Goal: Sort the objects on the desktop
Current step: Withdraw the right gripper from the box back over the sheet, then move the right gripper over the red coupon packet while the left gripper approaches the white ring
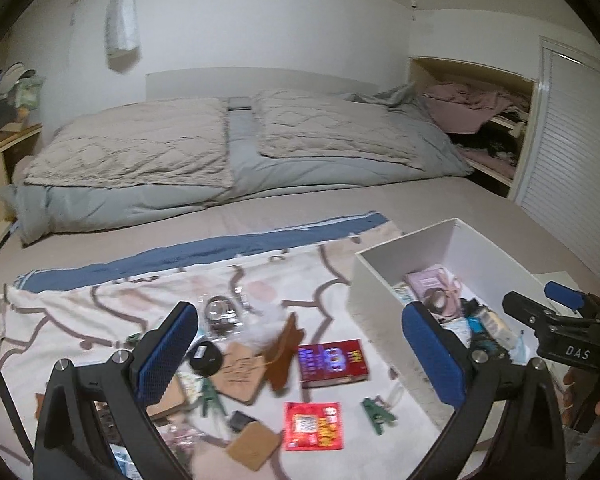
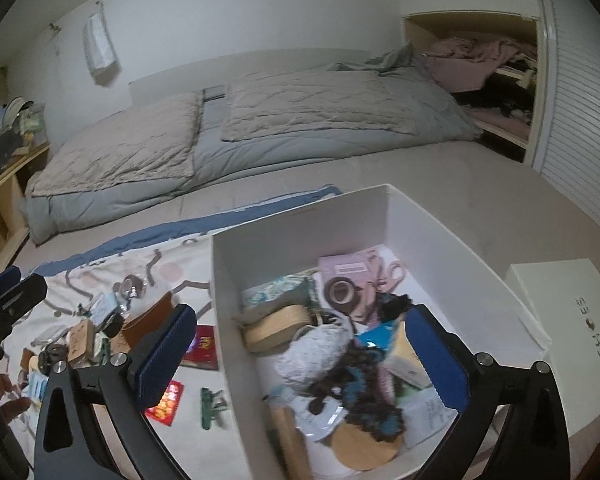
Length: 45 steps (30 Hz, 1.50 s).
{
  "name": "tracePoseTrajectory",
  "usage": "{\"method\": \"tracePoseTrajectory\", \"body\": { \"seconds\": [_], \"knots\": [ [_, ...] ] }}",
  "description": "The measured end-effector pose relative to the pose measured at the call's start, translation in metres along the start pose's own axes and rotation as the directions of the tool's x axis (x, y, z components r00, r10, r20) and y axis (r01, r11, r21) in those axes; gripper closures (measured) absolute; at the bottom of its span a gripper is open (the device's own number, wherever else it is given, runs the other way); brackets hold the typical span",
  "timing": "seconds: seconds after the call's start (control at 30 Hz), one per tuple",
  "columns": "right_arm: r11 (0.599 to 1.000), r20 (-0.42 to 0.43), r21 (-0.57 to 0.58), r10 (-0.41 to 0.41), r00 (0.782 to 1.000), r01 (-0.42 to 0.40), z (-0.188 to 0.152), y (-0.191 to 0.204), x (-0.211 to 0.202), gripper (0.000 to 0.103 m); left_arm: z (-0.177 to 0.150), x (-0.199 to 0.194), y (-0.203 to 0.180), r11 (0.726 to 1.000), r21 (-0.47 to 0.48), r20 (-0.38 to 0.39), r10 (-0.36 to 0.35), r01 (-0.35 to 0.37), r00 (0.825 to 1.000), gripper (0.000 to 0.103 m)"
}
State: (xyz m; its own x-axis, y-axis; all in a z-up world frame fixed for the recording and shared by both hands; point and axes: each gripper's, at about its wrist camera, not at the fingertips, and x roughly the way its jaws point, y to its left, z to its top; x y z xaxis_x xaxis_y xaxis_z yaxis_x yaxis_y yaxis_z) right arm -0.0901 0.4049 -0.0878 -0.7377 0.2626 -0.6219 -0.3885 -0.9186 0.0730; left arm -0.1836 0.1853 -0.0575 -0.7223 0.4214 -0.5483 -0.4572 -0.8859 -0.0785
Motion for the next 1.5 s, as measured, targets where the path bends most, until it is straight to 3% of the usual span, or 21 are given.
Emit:
{"method": "tracePoseTrajectory", "body": {
  "seconds": [0.87,1.13,1.5],
  "knots": [
    [0.98,-0.044,-0.126,0.149,0.988,-0.153,-0.008,0.097,0.002,0.0,-0.024,-0.047,0.095,0.971,-0.087,0.012,0.224,-0.222,0.974,0.0],
    [0.974,-0.055,-0.113,0.189,0.981,-0.194,-0.005,0.109,-0.007,0.0,-0.027,-0.06,0.116,0.958,-0.129,0.011,0.26,-0.256,0.966,0.0],
    [0.959,-0.05,-0.148,0.236,0.97,-0.241,-0.005,0.126,-0.017,0.0,-0.028,-0.089,0.132,0.947,-0.113,0.028,0.304,-0.299,0.952,0.0]
  ]
}}
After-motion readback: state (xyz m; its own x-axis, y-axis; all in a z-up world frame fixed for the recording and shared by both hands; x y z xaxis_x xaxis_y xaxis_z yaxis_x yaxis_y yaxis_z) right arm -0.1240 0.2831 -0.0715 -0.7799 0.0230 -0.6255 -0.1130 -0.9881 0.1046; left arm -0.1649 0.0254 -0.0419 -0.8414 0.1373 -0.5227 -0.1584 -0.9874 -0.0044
